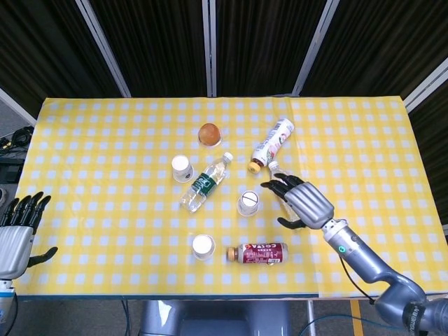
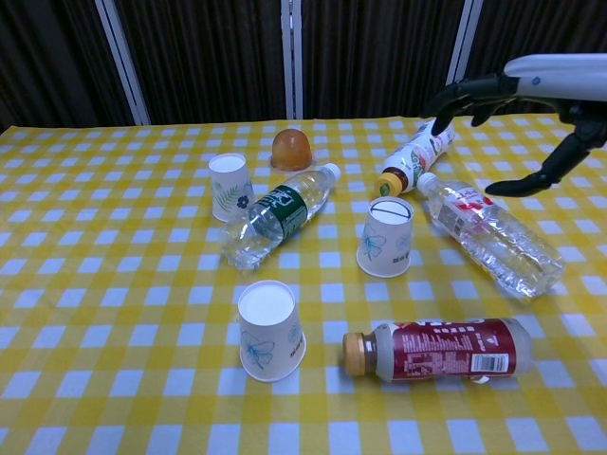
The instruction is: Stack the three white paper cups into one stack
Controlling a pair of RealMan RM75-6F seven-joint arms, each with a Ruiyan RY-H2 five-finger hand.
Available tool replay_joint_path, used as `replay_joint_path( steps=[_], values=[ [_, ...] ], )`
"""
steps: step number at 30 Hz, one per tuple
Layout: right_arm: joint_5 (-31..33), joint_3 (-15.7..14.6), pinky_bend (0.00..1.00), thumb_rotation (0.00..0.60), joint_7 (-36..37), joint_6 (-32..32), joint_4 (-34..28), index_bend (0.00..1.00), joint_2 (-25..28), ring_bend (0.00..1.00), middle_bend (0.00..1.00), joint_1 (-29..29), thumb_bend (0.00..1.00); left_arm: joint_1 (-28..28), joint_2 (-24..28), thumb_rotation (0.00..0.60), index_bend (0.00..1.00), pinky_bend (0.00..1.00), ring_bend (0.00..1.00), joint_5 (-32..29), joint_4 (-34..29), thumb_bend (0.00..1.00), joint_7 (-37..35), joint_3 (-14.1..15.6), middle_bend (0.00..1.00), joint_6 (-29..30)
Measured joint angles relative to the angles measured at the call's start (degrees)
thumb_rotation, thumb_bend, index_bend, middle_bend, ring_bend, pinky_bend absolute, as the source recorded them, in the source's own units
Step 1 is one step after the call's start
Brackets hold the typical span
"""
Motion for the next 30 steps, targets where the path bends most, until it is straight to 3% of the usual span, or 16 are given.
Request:
replay_joint_path(
  steps=[11, 22, 30],
  values=[
    [10.5, 1.3, 0.21, 0.6, -10.7, -6.7, 4.1, 0.18, -7.6, 0.12, 0.21, 5.7, 0.18, -0.4, 0.2, 0.6, 0.0, 0.0, 0.0, -0.4, 0.1, 0.0, -0.6, 0.0, 0.0, -0.6],
    [20.1, 1.4, 0.23, 0.6, -20.9, -7.7, 9.4, 0.19, -15.1, 0.13, 0.23, 9.7, 0.18, -0.4, 0.8, 0.6, 0.0, 0.0, 0.0, -0.8, 0.1, 0.0, -1.8, -0.1, 0.0, -0.6],
    [22.8, 0.3, 0.35, 0.6, -23.8, -7.2, 11.3, 0.26, -17.9, 0.25, 0.33, 11.1, 0.19, -0.7, 1.1, 0.6, 0.0, 0.0, 0.0, -1.0, 0.2, 0.0, -2.6, -0.2, 0.0, -0.9]
  ],
)
